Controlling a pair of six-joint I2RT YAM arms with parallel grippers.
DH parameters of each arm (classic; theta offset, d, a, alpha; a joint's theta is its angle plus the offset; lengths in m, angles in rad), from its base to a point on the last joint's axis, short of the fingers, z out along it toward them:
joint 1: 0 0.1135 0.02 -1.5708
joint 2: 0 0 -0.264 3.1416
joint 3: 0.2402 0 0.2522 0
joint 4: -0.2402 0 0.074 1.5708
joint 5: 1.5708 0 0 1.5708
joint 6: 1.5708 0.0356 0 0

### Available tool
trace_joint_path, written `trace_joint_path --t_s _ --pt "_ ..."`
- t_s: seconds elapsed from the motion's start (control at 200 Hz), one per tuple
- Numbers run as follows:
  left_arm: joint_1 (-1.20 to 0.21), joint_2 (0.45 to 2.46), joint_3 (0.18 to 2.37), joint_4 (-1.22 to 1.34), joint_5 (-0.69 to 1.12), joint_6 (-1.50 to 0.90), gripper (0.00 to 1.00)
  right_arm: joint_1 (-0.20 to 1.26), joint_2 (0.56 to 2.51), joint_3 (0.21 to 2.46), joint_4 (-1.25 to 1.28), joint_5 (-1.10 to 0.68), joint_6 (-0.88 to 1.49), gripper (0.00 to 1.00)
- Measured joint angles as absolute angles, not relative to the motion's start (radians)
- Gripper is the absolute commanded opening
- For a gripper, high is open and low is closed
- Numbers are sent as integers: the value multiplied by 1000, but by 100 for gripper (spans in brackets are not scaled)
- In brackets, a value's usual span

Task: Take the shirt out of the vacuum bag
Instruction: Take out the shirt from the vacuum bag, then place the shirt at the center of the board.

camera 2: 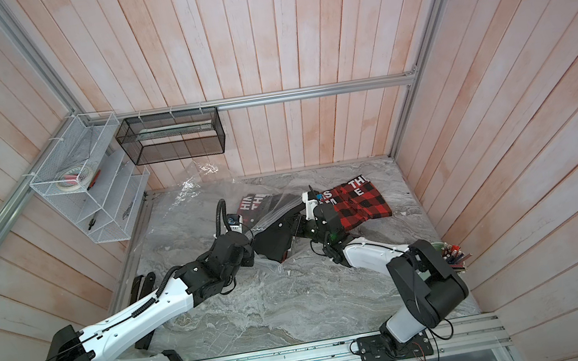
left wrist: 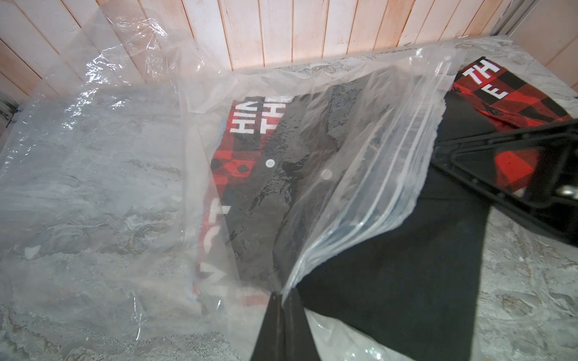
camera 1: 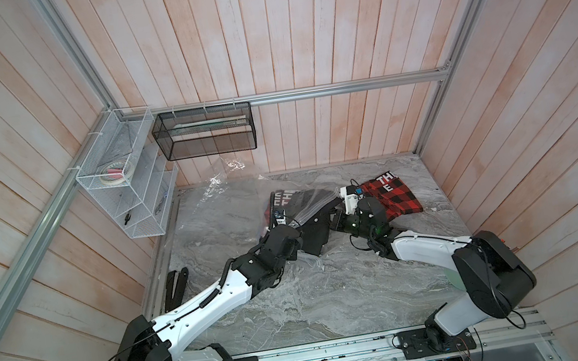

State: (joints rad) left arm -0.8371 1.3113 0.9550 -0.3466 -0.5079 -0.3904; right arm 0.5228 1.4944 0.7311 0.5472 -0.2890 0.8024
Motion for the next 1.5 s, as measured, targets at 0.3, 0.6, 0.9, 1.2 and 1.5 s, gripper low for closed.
trace_joint_path --t_s 0.3,0.6,0.9,1.2,1.5 --pt "-811 1313 955 -353 -515 -405 0 522 1265 722 401 -288 760 0" --pt "-805 1322 955 -356 -518 -414 0 514 1061 758 257 -263 713 0" --pt "-800 1316 943 -360 -530 -418 0 294 1010 870 190 -353 711 0" --pt "-794 1303 913 -364 -533 -432 0 65 1082 1044 215 -485 755 0" --pt "-793 1292 912 -376 -533 -440 0 -19 1380 1161 289 -514 785 0"
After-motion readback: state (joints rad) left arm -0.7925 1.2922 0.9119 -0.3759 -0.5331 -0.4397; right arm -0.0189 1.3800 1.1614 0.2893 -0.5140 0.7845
